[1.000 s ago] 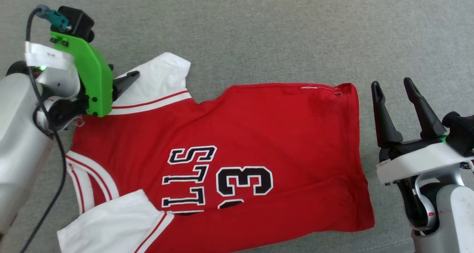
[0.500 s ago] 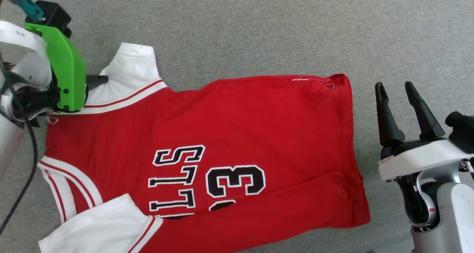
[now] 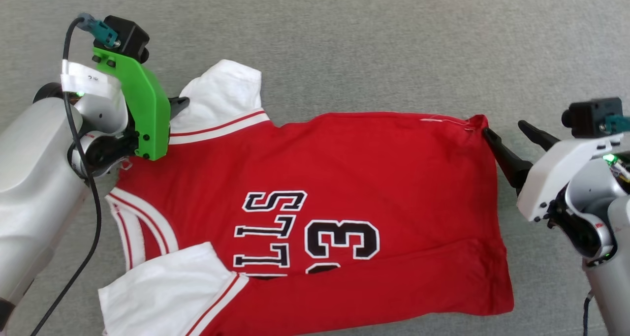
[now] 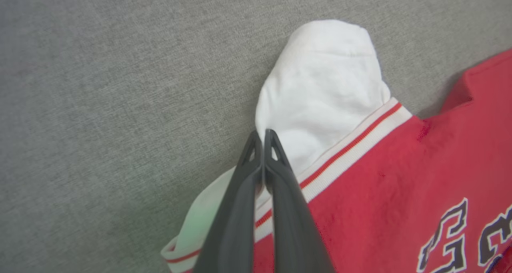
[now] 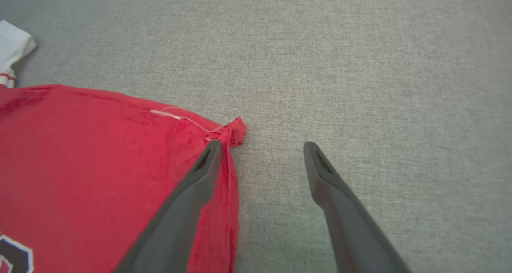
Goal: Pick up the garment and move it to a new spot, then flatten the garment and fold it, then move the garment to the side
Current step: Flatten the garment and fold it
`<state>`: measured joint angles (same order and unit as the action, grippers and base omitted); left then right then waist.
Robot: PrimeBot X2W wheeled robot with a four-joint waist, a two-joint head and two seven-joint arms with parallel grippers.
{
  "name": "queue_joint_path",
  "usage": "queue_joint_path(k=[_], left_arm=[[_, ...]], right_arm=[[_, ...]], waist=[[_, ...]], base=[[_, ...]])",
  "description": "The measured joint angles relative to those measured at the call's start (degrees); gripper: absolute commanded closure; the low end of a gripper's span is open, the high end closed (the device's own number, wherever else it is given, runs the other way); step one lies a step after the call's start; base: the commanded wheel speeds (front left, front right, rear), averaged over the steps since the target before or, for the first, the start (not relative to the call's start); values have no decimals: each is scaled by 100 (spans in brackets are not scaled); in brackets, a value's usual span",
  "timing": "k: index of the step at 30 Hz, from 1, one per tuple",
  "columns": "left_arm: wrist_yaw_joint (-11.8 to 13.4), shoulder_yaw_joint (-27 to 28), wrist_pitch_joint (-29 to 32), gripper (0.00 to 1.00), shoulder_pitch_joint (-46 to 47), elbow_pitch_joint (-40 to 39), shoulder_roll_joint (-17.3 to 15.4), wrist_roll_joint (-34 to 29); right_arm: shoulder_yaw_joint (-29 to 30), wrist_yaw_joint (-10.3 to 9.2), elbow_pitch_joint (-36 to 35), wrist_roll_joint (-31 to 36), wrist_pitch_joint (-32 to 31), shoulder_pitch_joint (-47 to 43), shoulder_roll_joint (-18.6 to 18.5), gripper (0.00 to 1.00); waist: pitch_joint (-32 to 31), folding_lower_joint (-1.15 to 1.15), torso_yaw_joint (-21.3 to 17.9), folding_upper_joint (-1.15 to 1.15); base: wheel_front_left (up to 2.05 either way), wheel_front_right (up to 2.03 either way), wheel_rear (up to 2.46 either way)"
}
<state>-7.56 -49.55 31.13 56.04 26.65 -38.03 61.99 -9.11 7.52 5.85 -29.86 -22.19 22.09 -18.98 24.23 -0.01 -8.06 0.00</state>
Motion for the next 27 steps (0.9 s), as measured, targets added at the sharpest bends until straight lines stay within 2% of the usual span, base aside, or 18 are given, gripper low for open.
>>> queue_joint_path(k=[7, 14, 15, 16, 18, 23, 27], left_arm=[[0, -96, -363, 100, -47, -190, 43, 1], [0, -218, -625, 100, -56, -349, 77, 1], [0, -241, -661, 100, -59, -364, 99, 2], [0, -253, -701, 100, -63, -382, 114, 8], [0, -279, -762, 100, -70, -413, 130, 19], [0, -330, -923, 100, -114, -423, 124, 63], [0, -334, -1203, 100, -205, -468, 71, 67]], right_arm=[[-567, 0, 360, -425, -1323, 600, -526, 0], [-964, 0, 1090, -735, -2496, 1023, -735, 0], [-978, 0, 1184, -778, -2703, 1080, -761, 5], [-983, 0, 1219, -809, -2836, 1132, -773, 54], [-990, 0, 1270, -893, -3083, 1217, -778, 100], [-977, -1, 1238, -969, -3147, 1283, -820, 100], [-831, 0, 1065, -968, -2849, 1277, -778, 100]], waist=[[-188, 0, 373, 0], [-133, 0, 622, 0], [-117, 0, 650, 0], [-106, 1, 671, 0], [-82, 0, 715, 0], [-106, 0, 743, 0], [-236, 0, 743, 0]], base=[[0, 0, 0], [0, 0, 0], [0, 0, 0], [0, 0, 0], [0, 0, 0], [0, 0, 0], [0, 0, 0]])
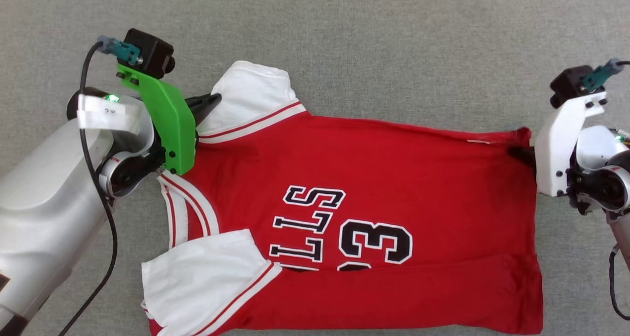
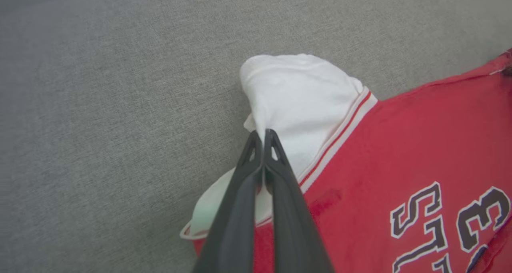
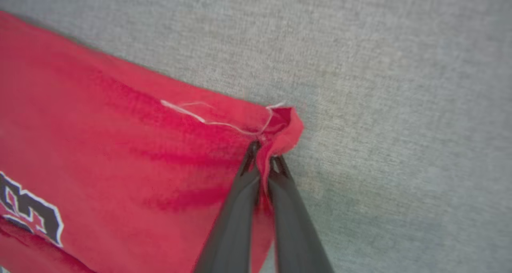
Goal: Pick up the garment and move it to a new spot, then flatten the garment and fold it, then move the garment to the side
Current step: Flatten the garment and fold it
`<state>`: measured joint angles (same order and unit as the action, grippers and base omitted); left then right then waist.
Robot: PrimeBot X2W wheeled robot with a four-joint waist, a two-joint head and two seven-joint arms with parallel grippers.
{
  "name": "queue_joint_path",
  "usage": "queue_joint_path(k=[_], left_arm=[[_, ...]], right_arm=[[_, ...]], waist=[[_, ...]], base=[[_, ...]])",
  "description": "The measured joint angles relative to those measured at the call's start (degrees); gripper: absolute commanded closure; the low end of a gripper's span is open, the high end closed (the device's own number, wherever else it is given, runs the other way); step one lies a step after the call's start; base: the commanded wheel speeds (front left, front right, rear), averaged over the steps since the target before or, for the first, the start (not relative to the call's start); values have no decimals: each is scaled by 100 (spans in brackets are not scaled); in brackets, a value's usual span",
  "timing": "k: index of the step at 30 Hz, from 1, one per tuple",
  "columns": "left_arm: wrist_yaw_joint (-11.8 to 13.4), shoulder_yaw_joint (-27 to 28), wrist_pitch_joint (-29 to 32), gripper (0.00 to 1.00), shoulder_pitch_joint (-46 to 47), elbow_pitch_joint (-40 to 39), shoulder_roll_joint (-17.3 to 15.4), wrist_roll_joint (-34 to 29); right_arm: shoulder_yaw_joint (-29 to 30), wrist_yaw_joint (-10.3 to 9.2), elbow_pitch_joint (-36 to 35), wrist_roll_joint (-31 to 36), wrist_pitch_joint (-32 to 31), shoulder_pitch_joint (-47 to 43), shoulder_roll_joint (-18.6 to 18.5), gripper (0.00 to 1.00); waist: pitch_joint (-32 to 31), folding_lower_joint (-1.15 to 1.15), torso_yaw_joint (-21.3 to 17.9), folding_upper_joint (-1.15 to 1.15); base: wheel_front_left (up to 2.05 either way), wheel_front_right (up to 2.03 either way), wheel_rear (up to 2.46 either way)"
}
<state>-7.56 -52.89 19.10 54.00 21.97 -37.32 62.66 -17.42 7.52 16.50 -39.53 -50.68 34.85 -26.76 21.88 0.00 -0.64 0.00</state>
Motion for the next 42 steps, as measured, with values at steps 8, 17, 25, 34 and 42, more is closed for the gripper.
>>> queue_joint_path(k=[8, 17, 25, 34, 42], left_arm=[[140, 101, -820, 100, -673, -248, -123, -8], [740, 38, -1719, 100, -2178, -982, -379, -7], [1112, -237, -2218, 100, -3471, -1144, -411, 58], [1082, -331, -2742, 0, -3933, -520, 82, 199], [1323, 8, -3341, 0, -3929, -336, 246, -472]], right_arm=[[535, 0, -742, 391, 557, -642, 20, 100], [1262, 0, -1377, 876, 982, -2274, 584, 100], [1667, 0, -1341, 1159, 1548, -3430, 1241, 100], [1814, 0, -991, 1225, 2301, -4069, 1769, 0], [1830, 0, -1300, 1324, 3400, -4187, 1989, 0]], waist=[[-447, 0, 44, 0], [-1027, 0, 177, 0], [-1448, 0, 294, 0], [-1695, 0, 306, 0], [-1814, 0, 183, 0]], base=[[0, 0, 0], [0, 0, 0], [0, 0, 0], [0, 0, 0], [0, 0, 0]])
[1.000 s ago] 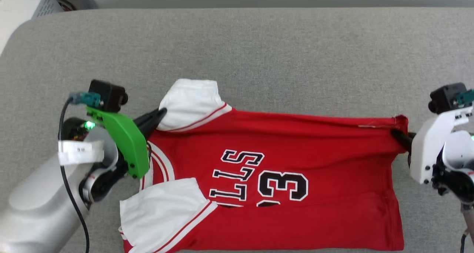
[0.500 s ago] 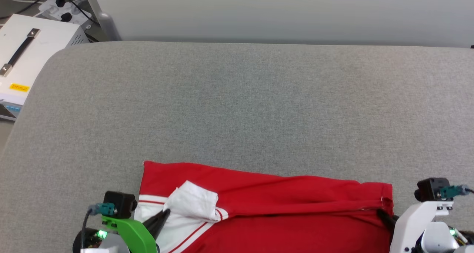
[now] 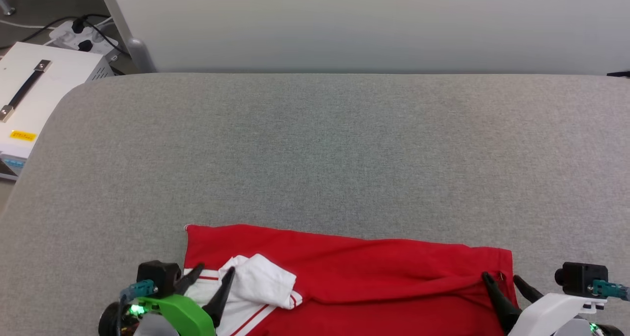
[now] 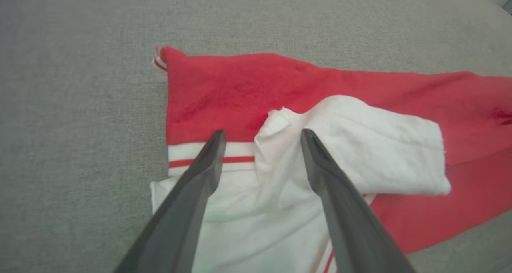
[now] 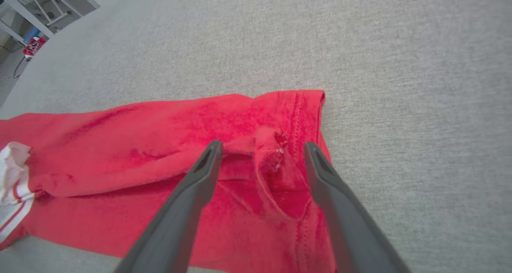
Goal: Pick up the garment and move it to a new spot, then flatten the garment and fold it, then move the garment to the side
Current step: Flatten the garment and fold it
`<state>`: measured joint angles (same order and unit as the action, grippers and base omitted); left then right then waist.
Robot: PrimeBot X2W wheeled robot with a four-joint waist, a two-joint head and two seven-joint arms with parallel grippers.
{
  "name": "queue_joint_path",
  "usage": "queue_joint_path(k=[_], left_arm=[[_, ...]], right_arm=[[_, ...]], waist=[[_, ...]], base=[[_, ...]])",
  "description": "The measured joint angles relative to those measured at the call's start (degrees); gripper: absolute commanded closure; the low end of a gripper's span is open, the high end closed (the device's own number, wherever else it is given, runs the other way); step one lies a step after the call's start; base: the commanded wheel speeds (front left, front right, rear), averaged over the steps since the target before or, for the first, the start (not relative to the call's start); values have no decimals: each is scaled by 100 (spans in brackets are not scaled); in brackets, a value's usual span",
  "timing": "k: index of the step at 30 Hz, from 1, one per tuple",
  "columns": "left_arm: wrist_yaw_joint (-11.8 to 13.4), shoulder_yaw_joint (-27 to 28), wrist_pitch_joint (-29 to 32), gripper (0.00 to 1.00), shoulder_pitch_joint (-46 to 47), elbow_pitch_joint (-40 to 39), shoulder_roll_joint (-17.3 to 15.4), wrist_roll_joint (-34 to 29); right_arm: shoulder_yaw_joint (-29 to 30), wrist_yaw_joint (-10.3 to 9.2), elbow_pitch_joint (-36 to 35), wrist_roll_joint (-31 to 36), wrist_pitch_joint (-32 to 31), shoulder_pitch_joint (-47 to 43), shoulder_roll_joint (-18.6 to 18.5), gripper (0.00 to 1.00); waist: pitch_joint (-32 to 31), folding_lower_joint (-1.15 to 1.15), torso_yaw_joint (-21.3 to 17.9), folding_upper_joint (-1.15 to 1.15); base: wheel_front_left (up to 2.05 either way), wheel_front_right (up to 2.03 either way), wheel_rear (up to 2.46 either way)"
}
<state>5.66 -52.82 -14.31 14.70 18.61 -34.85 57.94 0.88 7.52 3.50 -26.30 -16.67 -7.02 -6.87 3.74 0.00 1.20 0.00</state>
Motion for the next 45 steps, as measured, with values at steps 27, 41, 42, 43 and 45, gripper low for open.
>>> queue_joint_path(k=[27, 41, 42, 43, 45], left_arm=[[677, 3624, -35, 0, -1262, -2282, 1610, -3321], [308, 4017, -35, 0, -1351, -2019, 2050, -3746], [300, 4038, -35, 0, -1378, -1991, 2062, -3772], [281, 4060, -35, 0, -1399, -1971, 2069, -3786], [259, 4096, -35, 0, -1447, -1913, 2070, -3829]], right_arm=[[-9, 0, -32, -80, -1957, 568, -920, 0], [-404, -7, 588, -426, -2700, 821, -896, 100], [-433, -4, 583, -434, -2702, 828, -871, 100], [-438, -4, 559, -434, -2695, 834, -855, 100], [-431, -4, 482, -433, -2650, 845, -846, 100]], waist=[[323, 0, 94, 0], [542, 0, 255, 0], [514, 0, 247, 0], [490, 0, 239, 0], [425, 0, 218, 0]], base=[[0, 0, 0], [0, 0, 0], [0, 0, 0], [0, 0, 0], [0, 0, 0]])
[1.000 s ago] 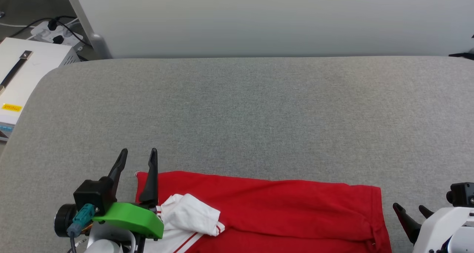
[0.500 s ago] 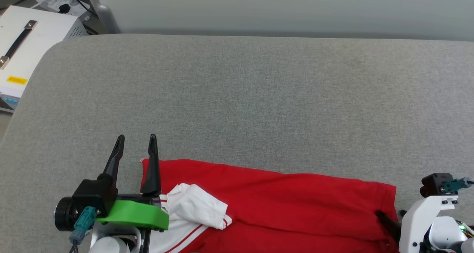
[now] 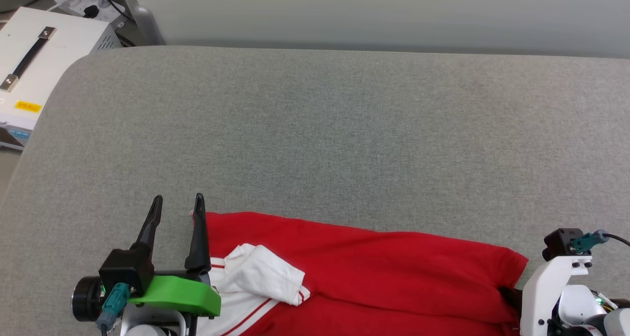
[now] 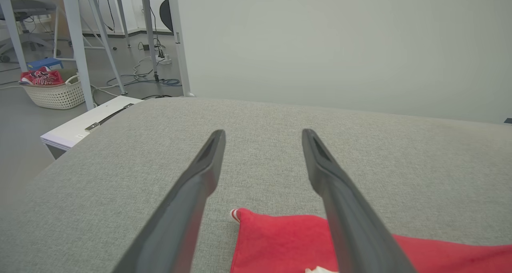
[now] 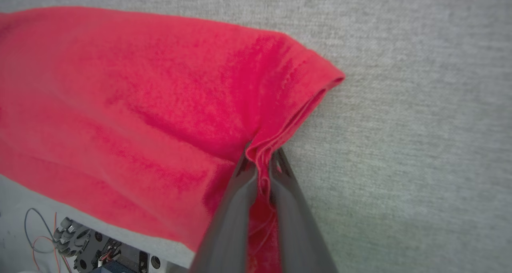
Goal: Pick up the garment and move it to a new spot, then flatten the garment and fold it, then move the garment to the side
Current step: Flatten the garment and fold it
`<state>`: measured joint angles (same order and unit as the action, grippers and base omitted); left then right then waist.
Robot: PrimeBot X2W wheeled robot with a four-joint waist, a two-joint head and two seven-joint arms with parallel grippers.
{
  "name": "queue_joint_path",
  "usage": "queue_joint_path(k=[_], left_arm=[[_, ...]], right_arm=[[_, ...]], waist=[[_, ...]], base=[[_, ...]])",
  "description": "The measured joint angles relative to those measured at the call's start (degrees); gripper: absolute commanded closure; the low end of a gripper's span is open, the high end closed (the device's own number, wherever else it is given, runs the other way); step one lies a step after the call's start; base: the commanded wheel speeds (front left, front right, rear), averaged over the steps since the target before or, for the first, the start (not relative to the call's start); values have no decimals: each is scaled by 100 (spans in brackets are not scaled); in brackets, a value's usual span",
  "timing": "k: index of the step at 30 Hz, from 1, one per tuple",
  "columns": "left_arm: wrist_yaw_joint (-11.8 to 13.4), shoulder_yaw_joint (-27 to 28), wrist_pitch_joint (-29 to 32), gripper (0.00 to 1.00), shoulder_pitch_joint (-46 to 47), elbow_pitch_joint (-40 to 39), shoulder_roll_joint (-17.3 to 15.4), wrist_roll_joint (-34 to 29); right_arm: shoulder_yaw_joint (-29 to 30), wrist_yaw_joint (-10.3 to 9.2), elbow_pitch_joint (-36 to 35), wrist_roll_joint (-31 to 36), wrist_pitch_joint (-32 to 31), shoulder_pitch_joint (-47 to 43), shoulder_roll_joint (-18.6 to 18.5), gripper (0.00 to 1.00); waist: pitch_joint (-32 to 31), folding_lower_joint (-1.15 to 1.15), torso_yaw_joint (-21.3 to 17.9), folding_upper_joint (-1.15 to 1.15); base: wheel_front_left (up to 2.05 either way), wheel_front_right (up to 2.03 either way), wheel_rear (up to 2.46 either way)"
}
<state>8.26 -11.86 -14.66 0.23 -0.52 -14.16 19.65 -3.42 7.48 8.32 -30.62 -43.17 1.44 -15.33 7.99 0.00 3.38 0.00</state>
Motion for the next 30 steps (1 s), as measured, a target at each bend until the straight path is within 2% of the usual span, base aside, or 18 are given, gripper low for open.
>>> queue_joint_path(k=[8, 17, 21, 25, 30], left_arm=[[-21, 56, 0, 0, -186, 126, 3, -101], [-21, -27, 1, 0, -287, 188, 0, -155], [-21, -76, 5, 0, -297, 197, -2, -162], [-21, -119, 9, 0, -301, 197, -2, -188], [-14, -140, 11, 0, -302, 172, -9, -205]], right_arm=[[343, 5, -66, 16, -11, 171, -127, 100], [1605, 5, 51, 75, -301, 186, -459, 100], [2083, 5, 94, 111, -506, 146, -452, 100], [2472, 5, 60, -247, -914, 146, -163, 100], [2816, 5, -447, -1415, -1774, 157, 677, 100]], waist=[[-242, 0, -130, 0], [-377, 0, -284, 0], [-392, 0, -327, 1], [-390, 0, -338, 1], [-377, 0, -312, 0]], base=[[0, 0, 0], [0, 0, 0], [0, 0, 0], [0, 0, 0], [0, 0, 0]])
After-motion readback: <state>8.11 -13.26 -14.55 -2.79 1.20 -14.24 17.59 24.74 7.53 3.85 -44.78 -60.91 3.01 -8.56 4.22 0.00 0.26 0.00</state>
